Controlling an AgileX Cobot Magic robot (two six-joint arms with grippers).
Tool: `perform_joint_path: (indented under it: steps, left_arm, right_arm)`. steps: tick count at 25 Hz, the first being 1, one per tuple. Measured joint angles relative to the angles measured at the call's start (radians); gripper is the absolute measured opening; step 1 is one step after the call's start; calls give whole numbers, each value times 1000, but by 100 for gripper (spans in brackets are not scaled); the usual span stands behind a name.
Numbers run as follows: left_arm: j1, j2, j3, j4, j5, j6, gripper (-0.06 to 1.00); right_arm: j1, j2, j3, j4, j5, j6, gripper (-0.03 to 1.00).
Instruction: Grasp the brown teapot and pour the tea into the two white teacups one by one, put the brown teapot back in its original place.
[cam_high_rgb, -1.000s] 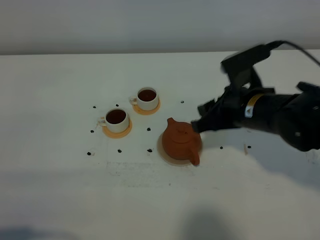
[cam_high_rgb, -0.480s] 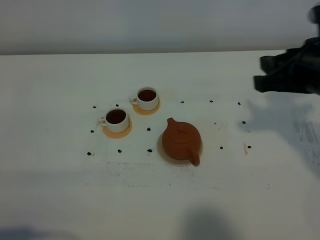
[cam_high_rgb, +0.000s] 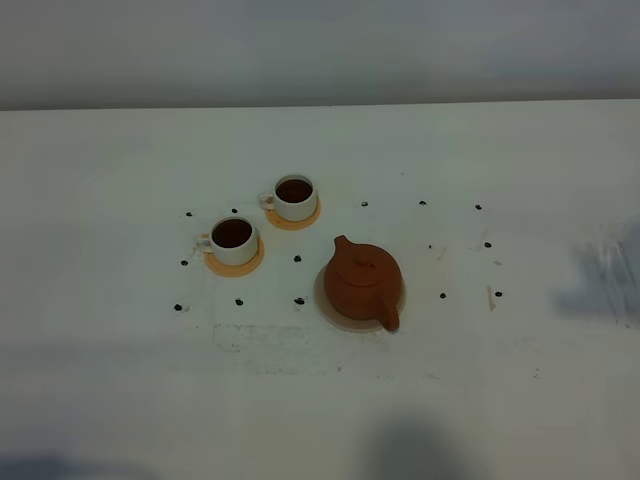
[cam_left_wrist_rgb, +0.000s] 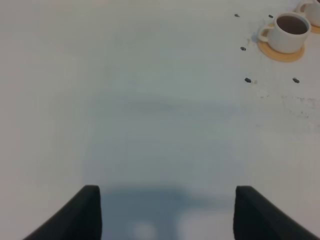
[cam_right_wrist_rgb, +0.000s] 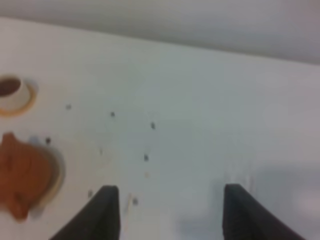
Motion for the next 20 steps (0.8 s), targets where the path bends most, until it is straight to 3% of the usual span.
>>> perform_joint_path:
  steps: [9, 12, 20]
  left_arm:
    - [0, 0, 0, 0, 0, 0, 54]
    - [0, 0, 0, 0, 0, 0, 54]
    - [0, 0, 0, 0, 0, 0, 54]
  right_arm:
    - [0, -92, 12, 64, 375, -5, 45]
    - [0, -93, 77, 69, 402, -22, 43]
    - [0, -93, 270, 73, 365, -10, 34]
